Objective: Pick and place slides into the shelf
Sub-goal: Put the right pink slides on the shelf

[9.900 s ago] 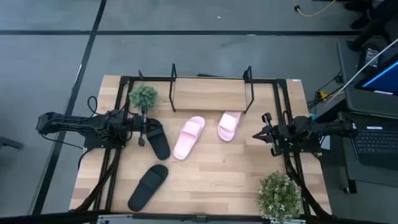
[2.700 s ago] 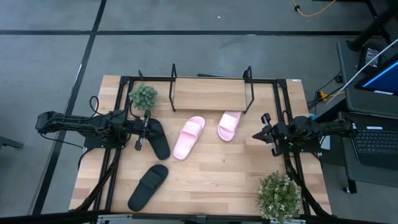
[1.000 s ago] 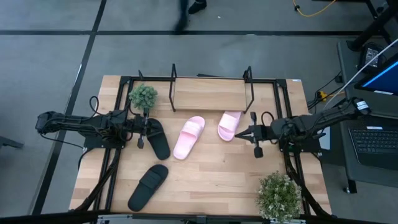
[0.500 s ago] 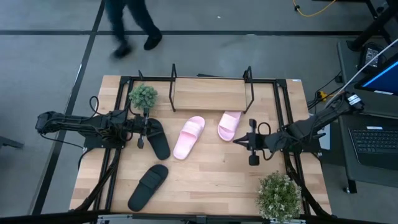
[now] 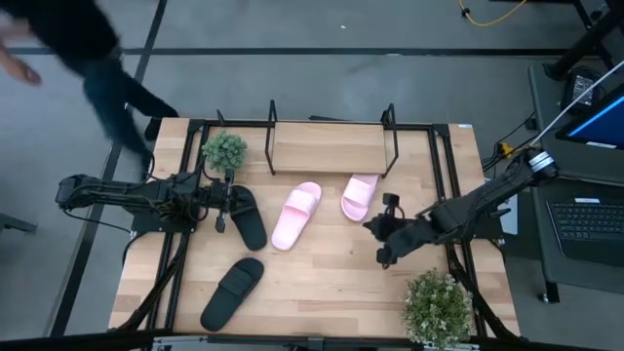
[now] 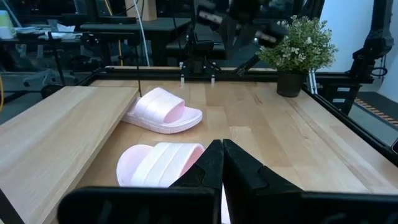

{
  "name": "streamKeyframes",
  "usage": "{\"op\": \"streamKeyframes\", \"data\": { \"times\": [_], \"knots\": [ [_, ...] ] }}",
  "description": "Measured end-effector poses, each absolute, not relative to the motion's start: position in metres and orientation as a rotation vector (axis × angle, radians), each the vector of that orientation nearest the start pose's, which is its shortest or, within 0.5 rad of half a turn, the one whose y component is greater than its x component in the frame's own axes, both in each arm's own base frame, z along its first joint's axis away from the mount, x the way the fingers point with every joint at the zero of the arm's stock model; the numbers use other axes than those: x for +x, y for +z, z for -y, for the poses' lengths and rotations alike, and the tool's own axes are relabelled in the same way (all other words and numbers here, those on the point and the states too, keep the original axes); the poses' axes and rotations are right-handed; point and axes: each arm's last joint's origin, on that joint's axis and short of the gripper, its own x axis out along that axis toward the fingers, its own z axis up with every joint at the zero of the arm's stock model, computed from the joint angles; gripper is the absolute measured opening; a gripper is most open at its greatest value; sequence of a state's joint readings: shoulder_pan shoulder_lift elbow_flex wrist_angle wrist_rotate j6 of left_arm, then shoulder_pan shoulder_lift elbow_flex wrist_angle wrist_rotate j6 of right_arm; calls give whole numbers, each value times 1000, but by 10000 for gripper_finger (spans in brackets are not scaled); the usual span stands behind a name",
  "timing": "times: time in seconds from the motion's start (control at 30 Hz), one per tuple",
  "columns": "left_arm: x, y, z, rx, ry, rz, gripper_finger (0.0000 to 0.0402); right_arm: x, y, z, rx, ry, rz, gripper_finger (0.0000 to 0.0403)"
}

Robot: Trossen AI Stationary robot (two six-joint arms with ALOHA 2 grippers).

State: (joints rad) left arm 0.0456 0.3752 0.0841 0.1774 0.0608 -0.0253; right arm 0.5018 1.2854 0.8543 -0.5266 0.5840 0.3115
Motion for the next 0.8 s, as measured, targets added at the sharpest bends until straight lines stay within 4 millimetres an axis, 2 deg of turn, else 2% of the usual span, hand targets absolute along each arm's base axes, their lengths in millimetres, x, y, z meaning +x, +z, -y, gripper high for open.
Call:
{"op": "streamKeyframes", "data": {
  "times": [0.2, 0.53, 0.8],
  "knots": [
    [122, 177, -4, -30, -14, -108, 0, 236, 212, -105, -299, -309, -831, 9],
    [122, 178, -4, -29, -14, -101, 0, 249, 189, -98, -363, -347, -925, 13],
    [122, 178, -4, -29, -14, -101, 0, 254, 183, -90, -378, -411, -938, 84]
  ]
}}
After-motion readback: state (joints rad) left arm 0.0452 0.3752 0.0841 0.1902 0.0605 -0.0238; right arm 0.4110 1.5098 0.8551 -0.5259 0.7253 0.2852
